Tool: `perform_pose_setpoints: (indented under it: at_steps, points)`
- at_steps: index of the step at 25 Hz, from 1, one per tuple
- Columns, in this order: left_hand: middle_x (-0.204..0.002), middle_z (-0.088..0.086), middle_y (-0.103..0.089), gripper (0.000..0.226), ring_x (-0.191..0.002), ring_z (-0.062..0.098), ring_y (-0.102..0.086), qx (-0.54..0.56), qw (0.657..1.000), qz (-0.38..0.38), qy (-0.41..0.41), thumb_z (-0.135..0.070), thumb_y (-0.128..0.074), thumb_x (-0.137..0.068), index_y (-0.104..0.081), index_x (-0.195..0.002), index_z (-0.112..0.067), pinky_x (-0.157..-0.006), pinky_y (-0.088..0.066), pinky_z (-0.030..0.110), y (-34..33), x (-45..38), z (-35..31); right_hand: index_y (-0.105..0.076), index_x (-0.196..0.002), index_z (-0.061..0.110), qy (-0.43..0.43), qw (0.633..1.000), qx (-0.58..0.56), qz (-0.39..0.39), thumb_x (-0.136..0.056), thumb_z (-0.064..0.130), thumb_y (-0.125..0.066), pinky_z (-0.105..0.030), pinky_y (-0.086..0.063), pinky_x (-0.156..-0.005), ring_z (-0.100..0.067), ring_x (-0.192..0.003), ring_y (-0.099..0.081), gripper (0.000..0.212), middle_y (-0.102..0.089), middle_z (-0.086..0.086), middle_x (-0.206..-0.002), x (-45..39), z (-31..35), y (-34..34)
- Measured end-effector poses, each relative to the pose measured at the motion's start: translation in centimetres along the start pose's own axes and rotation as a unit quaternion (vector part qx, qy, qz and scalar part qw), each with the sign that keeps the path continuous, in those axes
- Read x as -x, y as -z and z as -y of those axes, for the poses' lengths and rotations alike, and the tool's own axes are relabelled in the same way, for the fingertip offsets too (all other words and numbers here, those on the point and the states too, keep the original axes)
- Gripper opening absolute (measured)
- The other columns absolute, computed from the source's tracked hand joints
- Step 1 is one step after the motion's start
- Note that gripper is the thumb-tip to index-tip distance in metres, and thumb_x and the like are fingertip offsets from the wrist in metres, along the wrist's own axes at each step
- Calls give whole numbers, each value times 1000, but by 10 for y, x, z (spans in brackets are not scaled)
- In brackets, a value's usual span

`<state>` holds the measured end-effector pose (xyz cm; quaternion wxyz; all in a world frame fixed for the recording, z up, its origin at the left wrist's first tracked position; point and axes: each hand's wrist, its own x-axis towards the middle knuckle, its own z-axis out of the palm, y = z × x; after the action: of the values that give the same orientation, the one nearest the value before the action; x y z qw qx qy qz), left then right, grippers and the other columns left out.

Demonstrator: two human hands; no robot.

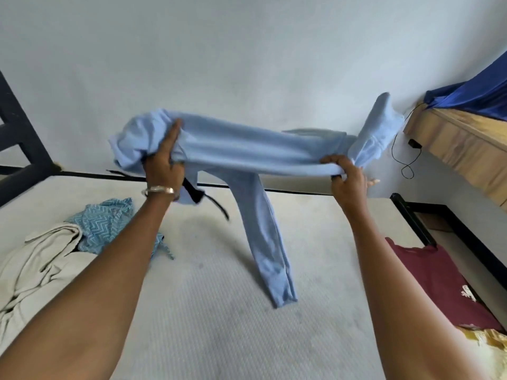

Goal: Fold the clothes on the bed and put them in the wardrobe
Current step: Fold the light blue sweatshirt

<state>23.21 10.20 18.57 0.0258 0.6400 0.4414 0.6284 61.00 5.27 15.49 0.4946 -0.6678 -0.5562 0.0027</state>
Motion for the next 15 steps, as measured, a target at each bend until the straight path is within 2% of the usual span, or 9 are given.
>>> perform_pose_setpoints:
  at_steps: [2, 4, 5, 7, 8, 9, 10, 12, 15]
  points:
    - [-79, 4, -63, 65, -66, 25, -56, -146, 987, 66, -30, -11, -39, -80, -46, -141, -31, -58, -47, 33, 17, 63, 24, -62, -110, 44, -39, 997, 55, 31, -65, 23, -33, -70, -38, -96, -29, -117, -57, 57, -70, 6, -112, 45, -38, -11]
    - [-80, 14, -68, 69, -69, 31, -63, -251, 950, 180, -43, -18, -47, -75, -42, -141, -38, -60, -54, 39, 33, 142, 44, -68, -105, 34, -86, 991, 79, 72, -66, 20, -35, -64, -44, -90, -40, -109, -59, 53, -72, -10, -102, 112, -73, -15]
    - [-85, 16, -70, 72, -76, 33, -65, -305, 913, 270, -12, -20, -50, -73, -38, -140, -44, -70, -55, 46, 41, 184, 50, -71, -102, 26, -138, 980, 89, 111, -69, 14, -39, -59, -45, -89, -45, -104, -59, 47, -70, -19, -98, 149, -88, -14]
    - [-116, 9, -67, 66, -110, 31, -60, -425, 766, 471, 98, -28, -52, -79, -37, -138, -54, -100, -38, 59, 53, 260, 58, -71, -109, 17, -256, 919, 163, 254, -79, 6, -48, -56, -36, -102, -48, -112, -56, 40, -67, -26, -109, 228, -127, -17]
    - [-131, 3, -59, 58, -123, 29, -52, -458, 688, 548, 131, -31, -50, -84, -40, -136, -54, -107, -31, 58, 57, 292, 59, -69, -116, 23, -313, 865, 200, 337, -82, 10, -50, -59, -28, -109, -47, -123, -50, 40, -62, -25, -124, 262, -138, -17]
    - [-139, 0, -52, 50, -129, 28, -47, -460, 639, 594, 166, -34, -47, -87, -43, -134, -52, -109, -30, 55, 61, 318, 63, -65, -120, 32, -367, 816, 218, 389, -83, 18, -50, -64, -20, -112, -48, -132, -40, 43, -54, -22, -137, 289, -141, -16]
    - [-141, -2, -50, 43, -131, 28, -44, -463, 610, 616, 185, -37, -44, -90, -46, -132, -48, -110, -30, 53, 64, 333, 59, -62, -121, 40, -408, 794, 214, 397, -82, 23, -48, -71, -11, -111, -48, -140, -29, 45, -45, -20, -146, 306, -138, -13]
    - [-139, -3, -50, 40, -133, 27, -41, -486, 597, 599, 221, -49, -37, -94, -48, -131, -39, -112, -23, 53, 67, 341, 53, -64, -121, 40, -461, 777, 202, 379, -88, 15, -44, -78, 5, -102, -45, -147, -9, 46, -34, -18, -152, 310, -114, -7]
    - [-130, 2, -59, 56, -130, 29, -44, -518, 551, 590, 281, -60, -34, -87, -50, -131, -28, -112, -17, 51, 59, 332, 46, -69, -119, 26, -500, 798, 172, 290, -89, 4, -44, -79, -4, -102, -42, -145, -13, 45, -41, -21, -145, 310, -111, -7]
